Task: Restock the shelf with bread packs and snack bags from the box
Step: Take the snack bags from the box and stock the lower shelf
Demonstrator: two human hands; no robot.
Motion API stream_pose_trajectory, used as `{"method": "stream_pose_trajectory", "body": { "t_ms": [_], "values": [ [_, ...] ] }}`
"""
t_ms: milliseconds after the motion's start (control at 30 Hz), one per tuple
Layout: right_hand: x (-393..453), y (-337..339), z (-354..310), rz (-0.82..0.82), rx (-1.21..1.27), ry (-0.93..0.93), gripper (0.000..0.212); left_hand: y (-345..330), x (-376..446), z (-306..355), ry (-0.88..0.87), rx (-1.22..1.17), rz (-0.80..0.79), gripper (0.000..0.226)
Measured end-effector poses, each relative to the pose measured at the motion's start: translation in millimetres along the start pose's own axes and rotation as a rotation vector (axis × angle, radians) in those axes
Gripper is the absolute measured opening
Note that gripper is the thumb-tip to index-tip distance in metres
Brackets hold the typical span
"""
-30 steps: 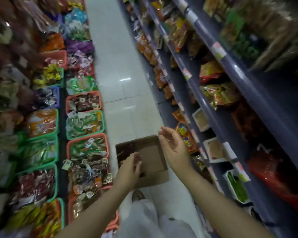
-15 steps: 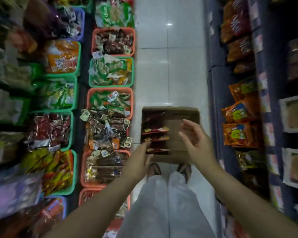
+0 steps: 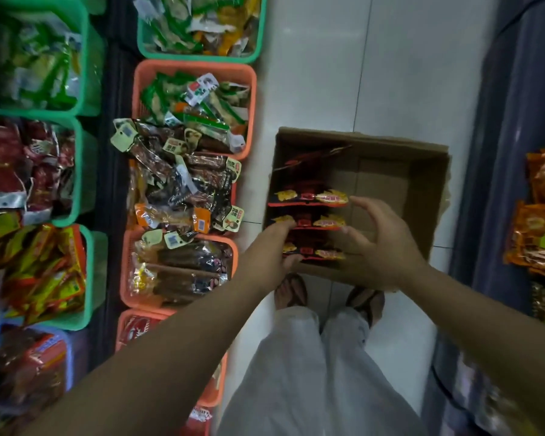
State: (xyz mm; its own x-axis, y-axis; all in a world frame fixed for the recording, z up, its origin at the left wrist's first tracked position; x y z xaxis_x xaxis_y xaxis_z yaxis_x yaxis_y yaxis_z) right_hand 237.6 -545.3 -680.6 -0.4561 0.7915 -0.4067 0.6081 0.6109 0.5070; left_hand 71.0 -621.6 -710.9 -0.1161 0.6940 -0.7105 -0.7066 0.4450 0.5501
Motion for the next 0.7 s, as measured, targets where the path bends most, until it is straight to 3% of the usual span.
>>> {"method": "stream_pose_trajectory", "body": {
  "t_ms": [200,300,533,700],
  "values": [
    [47.9,-10.2,44.3,0.057,-0.064,-0.009,0.062,-48.3,39.0,-34.0,-0.015,0.072,-0.058,0.083],
    [75.3,-19.5,50.5,-0.015,-0.142,0.036,0.077,-61.2,49.6,-44.6,-0.008,0.114,-0.078,0.087],
    [124.8,-43.3,50.5,-0.149,-0.601,0.282,0.124,-62.9,64.6,-45.8,-0.130,0.271,0.022,0.092],
    [141.2,-48.9,60.0,-0.149,-0.686,0.285,0.120,-64.7,71.4,-53.9,-0.142,0.431,0.026,0.091]
  ]
}}
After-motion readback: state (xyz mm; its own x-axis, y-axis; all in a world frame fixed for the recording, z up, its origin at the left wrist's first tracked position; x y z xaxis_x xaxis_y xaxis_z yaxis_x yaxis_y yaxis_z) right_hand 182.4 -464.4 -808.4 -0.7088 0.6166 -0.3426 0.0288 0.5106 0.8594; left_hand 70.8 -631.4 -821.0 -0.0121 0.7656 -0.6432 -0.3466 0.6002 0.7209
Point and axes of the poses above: each hand's wrist, its own x-axis towards the middle knuckle, its own y-axis out of the back of the hand, z = x × y, the point moved 9 cm from there along x, towards the middle knuckle, and after that the axes turned 10 degrees about y, right-handed, at the moved point
